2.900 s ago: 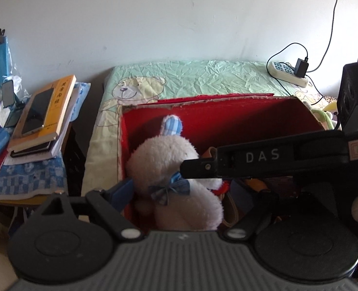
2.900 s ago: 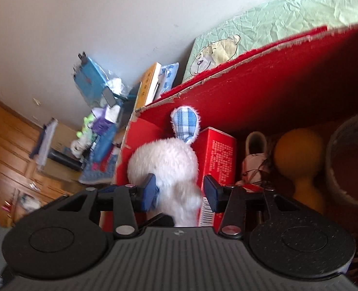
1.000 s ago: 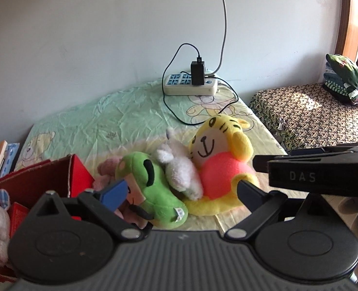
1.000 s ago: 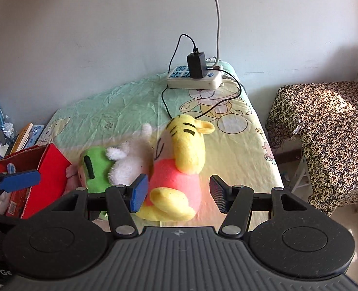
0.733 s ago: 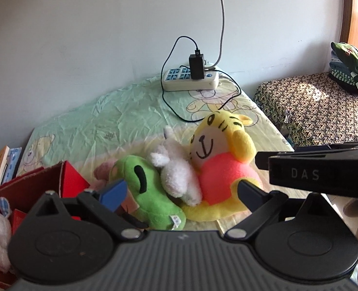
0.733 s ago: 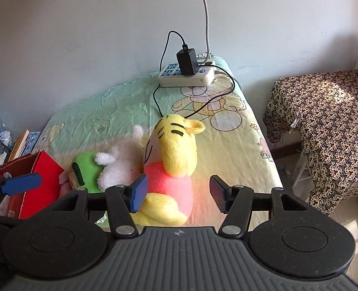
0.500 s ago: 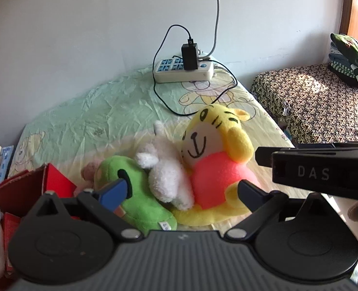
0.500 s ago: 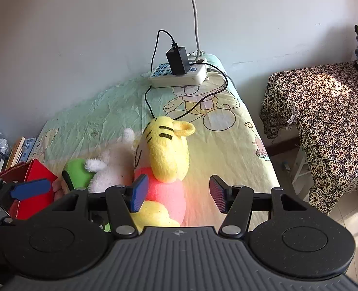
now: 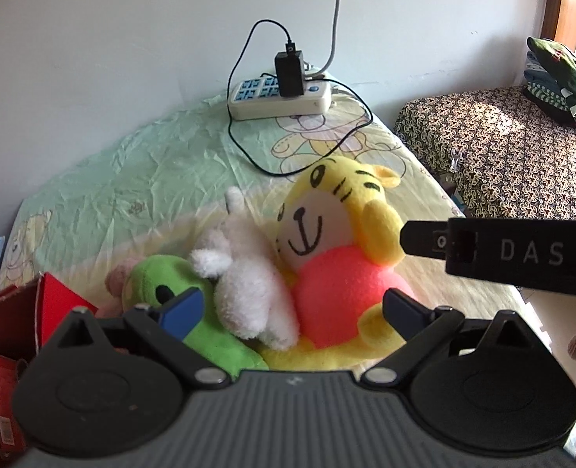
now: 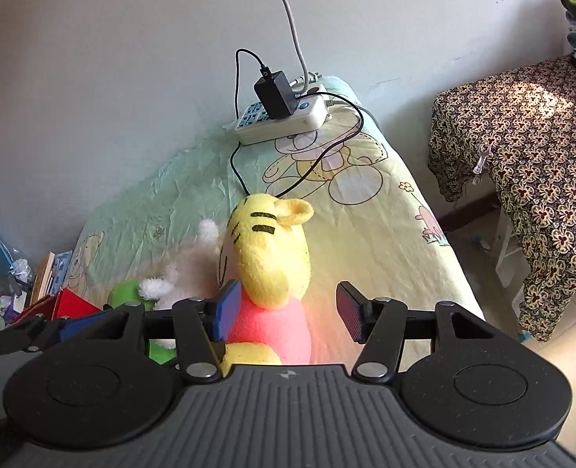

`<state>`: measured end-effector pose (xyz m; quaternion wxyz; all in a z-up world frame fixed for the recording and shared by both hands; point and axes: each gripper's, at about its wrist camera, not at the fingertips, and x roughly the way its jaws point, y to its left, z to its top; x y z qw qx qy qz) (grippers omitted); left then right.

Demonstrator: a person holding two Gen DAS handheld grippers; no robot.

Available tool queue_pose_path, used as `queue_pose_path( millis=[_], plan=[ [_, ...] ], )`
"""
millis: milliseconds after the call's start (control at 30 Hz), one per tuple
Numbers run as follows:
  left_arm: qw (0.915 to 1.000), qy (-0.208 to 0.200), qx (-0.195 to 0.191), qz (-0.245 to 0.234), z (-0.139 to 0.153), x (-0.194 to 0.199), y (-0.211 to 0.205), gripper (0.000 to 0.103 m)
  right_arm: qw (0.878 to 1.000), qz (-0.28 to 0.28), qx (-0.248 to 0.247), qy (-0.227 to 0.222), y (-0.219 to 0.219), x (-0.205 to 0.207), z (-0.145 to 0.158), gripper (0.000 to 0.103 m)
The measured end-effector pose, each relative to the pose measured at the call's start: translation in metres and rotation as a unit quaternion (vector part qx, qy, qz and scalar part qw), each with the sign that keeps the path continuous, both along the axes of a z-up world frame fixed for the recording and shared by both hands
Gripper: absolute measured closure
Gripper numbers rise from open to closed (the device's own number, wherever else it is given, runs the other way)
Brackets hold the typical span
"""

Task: Organize objects
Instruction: 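Move the right gripper back to the yellow tiger plush, then grasp the yellow-and-pink tiger plush with the right gripper and lift it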

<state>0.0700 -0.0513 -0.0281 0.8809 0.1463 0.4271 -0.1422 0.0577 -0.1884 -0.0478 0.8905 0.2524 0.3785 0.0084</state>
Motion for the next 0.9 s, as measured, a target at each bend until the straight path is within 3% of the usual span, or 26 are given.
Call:
queue_pose_path(
  millis=[267, 900],
  plan=[
    [0.9999, 0.006, -0.004, -0.01, -0.007, 0.007, -0.002, 0.005, 0.999, 0.013, 0.039, -0.008, 0.0, 0.009, -0.004, 0.045],
    [0.9996, 0.027, 0.002, -0.011, -0.027, 0.024, -0.009, 0.002, 0.997, 0.034, 0.064, 0.005, -0.004, 0.03, -0.021, 0.045]
  ],
)
